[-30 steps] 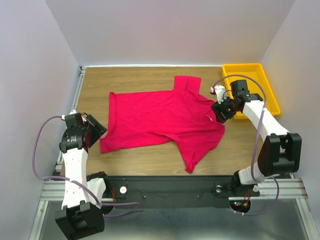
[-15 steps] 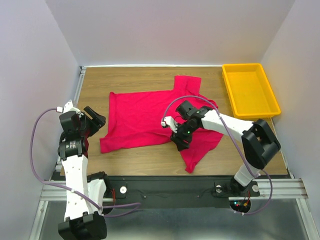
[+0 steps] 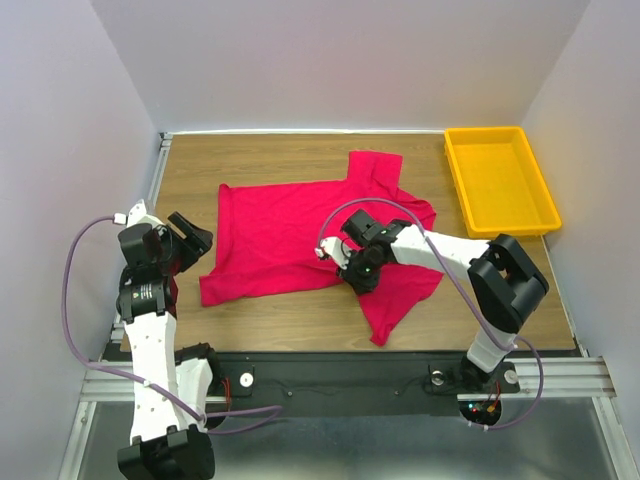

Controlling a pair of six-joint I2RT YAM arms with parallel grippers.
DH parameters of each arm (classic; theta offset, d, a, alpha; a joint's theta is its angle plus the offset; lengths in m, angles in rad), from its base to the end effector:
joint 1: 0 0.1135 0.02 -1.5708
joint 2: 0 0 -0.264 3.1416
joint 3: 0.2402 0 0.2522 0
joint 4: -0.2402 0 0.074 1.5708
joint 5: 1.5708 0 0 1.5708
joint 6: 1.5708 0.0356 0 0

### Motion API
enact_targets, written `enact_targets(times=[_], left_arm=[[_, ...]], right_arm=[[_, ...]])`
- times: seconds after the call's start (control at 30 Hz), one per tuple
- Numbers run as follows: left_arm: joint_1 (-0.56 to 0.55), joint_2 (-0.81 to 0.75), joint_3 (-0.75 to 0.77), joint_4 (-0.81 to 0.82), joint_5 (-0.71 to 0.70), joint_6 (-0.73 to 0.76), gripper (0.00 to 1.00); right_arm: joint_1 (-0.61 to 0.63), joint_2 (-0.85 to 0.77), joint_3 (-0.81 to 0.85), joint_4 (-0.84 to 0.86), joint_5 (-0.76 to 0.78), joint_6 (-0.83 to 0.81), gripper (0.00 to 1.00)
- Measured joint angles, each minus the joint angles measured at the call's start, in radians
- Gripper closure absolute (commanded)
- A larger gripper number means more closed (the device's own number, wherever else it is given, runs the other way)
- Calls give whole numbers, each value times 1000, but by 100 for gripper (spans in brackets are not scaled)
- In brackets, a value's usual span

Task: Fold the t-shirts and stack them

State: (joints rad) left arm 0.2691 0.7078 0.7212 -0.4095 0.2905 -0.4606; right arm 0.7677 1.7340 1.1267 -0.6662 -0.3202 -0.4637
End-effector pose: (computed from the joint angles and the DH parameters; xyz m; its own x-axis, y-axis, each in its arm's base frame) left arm 0.1601 0.0336 0.3067 -0.3332 -0.5336 -0.7773 -0.1653 0.8447 -0.5091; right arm 0.2296 0.2371 0.1804 -0.2908 -0.8707 -0.3966 -0.9566 0.2566 0.1381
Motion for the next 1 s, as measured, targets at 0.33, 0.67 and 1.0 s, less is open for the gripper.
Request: enact_targets(times=[0.33,0.67,1.0], left_arm=[[1,0,-8,9,18,0,24],[1,108,-8,40,43,3,25],[1,232,-14,52,63,10,27]], right_arm=[[13,-72,-14,-154,-130,-195,99],[243,-48,-28,-382,-197,-495,94],[159,-67,-27,-430,-94,-480,53]])
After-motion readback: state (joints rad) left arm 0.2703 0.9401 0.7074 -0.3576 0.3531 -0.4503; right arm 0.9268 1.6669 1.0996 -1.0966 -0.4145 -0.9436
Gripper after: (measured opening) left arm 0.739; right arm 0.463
